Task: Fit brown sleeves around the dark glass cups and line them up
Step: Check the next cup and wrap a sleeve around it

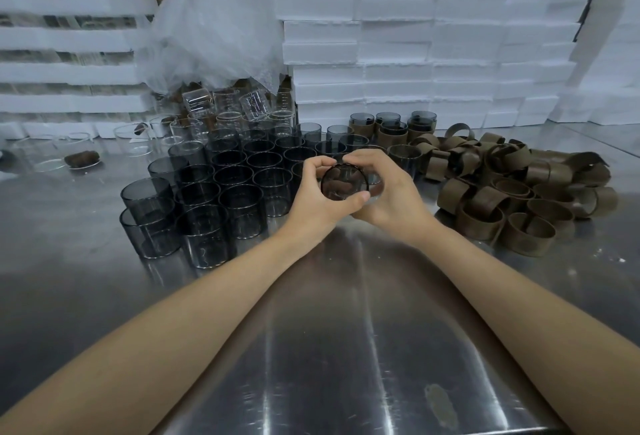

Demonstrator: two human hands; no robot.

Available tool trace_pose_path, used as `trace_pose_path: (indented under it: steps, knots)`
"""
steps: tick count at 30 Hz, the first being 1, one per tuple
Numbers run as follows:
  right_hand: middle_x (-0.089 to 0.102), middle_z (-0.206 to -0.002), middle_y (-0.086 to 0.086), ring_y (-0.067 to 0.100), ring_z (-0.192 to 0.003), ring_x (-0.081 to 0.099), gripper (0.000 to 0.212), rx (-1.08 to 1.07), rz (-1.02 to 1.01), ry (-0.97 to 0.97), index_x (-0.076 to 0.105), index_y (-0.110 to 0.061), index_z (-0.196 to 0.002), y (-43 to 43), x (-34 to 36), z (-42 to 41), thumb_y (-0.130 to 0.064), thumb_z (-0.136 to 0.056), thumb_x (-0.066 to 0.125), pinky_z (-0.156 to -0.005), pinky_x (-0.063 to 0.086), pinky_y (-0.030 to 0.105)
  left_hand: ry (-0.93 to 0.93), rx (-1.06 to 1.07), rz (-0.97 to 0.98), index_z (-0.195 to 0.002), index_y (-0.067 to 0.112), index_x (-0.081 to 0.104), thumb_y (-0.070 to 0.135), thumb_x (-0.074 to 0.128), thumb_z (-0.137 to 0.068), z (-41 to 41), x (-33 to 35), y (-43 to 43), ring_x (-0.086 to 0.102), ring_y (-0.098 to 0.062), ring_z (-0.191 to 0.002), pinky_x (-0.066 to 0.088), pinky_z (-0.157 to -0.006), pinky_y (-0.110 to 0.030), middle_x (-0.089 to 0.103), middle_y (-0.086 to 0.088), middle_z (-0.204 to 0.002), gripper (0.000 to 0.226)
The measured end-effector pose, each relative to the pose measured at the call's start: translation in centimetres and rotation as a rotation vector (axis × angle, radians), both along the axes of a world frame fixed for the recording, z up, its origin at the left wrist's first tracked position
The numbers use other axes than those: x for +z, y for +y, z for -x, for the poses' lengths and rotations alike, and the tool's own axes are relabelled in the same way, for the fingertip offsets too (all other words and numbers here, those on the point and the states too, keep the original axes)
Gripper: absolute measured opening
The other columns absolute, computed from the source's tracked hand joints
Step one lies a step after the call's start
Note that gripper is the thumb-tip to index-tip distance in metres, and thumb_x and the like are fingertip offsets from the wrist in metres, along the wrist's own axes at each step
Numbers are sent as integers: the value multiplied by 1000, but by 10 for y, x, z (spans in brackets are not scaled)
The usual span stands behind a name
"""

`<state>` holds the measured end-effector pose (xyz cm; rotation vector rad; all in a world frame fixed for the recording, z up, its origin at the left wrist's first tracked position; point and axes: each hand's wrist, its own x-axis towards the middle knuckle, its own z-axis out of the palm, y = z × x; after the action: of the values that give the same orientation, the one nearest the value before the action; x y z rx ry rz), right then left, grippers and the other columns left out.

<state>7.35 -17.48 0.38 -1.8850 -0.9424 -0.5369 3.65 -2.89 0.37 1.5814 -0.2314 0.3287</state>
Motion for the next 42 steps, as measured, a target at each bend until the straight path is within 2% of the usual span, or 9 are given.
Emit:
trace_pose_path:
  steps: [8, 11, 15, 19, 26, 30, 34, 37, 42]
  knots:
    - [63, -111, -18, 2, -102, 62, 68, -32, -78, 162, 50, -42, -112, -5, 6, 3, -8, -64, 84, -84, 53, 21, 4, -45, 3, -133, 9, 46, -6, 76, -77, -3, -2, 1, 63, -14, -110, 51, -95, -28, 60, -2, -122, 65]
    - [65, -109, -15, 9, -103, 62, 64, -24, -117, 200, 52, -39, -112, -8, 7, 5, -11, -65, 85, -83, 55, 25, -19, -72, -12, -129, 14, 50, -6, 73, -80, -2, -1, 4, 65, -3, -102, 52, -87, -22, 61, 4, -119, 58]
    - [65, -110, -13, 12, -108, 62, 65, -9, -156, 236, 52, -36, -111, -10, 9, 4, -12, -65, 89, -91, 55, 36, -17, -102, -4, -140, 9, 48, -6, 66, -86, -3, -1, 8, 65, -14, -110, 50, -100, -32, 62, -4, -128, 59]
    - [65, -112, -12, 11, -110, 62, 67, -18, -166, 227, 51, -35, -110, -11, 9, 3, -14, -62, 92, -98, 50, 45, 36, -149, 117, -137, 19, 51, -3, 55, -94, -2, 1, 8, 67, -14, -107, 55, -93, -33, 67, -4, -121, 49]
    - [63, -112, -20, 5, -111, 60, 66, -31, -125, 195, 48, -37, -112, -12, 7, 2, -20, -64, 91, -99, 50, 36, 11, -129, 182, -135, 20, 51, 2, 50, -98, 2, 5, 7, 62, -11, -115, 57, -88, -29, 54, -7, -138, 41]
    - [63, -117, -5, 9, -113, 60, 70, -4, -206, 220, 51, -19, -121, -9, 8, 2, -9, -64, 89, -99, 50, 34, -41, -113, 142, -136, 22, 50, 10, 45, -102, 3, 6, 7, 61, -3, -112, 55, -83, -22, 53, -3, -136, 36]
    - [62, -123, 12, 23, -105, 65, 62, 224, -418, 603, 47, -11, -135, 1, 12, 9, -15, -79, 73, -86, 55, 38, -164, -20, -18, -136, 17, 52, 26, 49, -98, 2, 2, 8, 50, -7, -127, 43, -102, -24, 53, -1, -139, 39]
    - [63, -108, 16, 25, -86, 60, 50, 439, -630, 990, 55, -7, -127, 10, 11, 13, -37, -87, 59, -70, 49, 29, -190, -30, -117, -137, 38, 43, 46, 57, -88, 3, 0, 8, 34, -12, -142, 30, -118, -40, 41, 11, -149, 52]
    - [64, -106, 6, 13, -82, 59, 57, 643, -726, 1307, 60, -12, -121, 12, 10, 13, -58, -94, 41, -71, 39, 24, -153, -72, -132, -145, 42, 33, 37, 73, -80, 4, -1, 5, 37, -14, -142, 32, -118, -41, 33, 8, -157, 77]
